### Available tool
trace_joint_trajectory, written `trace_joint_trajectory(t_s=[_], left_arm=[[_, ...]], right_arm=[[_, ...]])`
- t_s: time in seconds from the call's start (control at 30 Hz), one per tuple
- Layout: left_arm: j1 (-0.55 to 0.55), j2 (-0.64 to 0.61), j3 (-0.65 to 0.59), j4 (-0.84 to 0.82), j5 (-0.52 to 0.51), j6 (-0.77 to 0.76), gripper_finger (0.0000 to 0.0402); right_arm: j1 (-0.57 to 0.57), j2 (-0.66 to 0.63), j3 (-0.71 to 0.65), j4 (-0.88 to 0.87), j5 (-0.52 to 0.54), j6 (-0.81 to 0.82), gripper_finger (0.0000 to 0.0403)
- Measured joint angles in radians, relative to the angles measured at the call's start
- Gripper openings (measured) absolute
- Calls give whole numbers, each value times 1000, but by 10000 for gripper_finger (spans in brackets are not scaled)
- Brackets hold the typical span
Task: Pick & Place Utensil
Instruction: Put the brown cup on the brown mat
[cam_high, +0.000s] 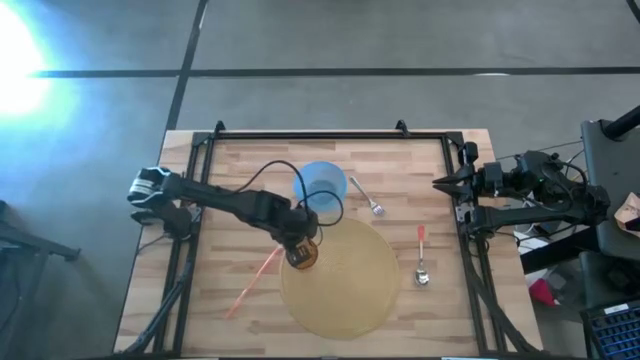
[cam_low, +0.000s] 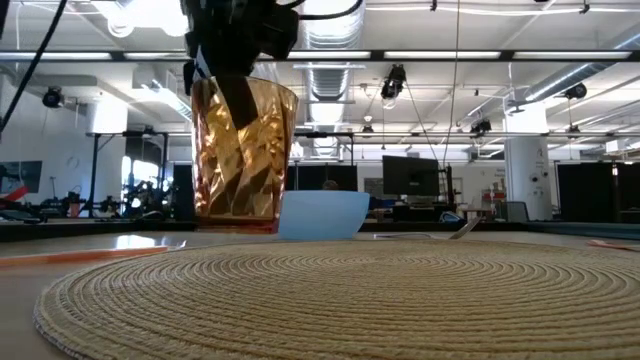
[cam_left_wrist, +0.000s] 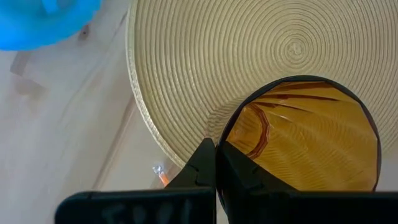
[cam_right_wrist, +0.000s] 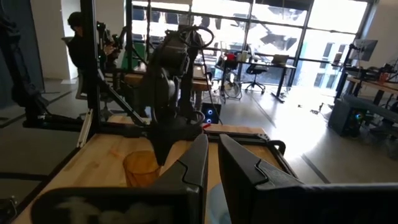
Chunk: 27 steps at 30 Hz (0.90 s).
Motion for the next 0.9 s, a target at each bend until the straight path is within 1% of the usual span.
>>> trace_joint_trajectory(t_s=[0.13,0.17,0.27,0.43,0.63,0.8,0.9], left_arm=[[0,7,0,11,-21,29,3],[0,7,0,14,-27,34,3],[0,5,-3,17,-44,52,3],[0,4,-47,32,-71,52,3],[0,-19,-94,91,-70,50,3],[0,-23,-96,89,-55,53,3],[0,-23,-97,87,-45,65,11]], right_arm=[[0,0,0,0,0,149,34],[0,0,0,0,0,165,34],[0,0,0,4,0,171,34],[0,0,0,4,0,174,34],[0,0,0,6,0,210,34],[0,0,0,7,0,227,34],[0,0,0,11,0,227,34]])
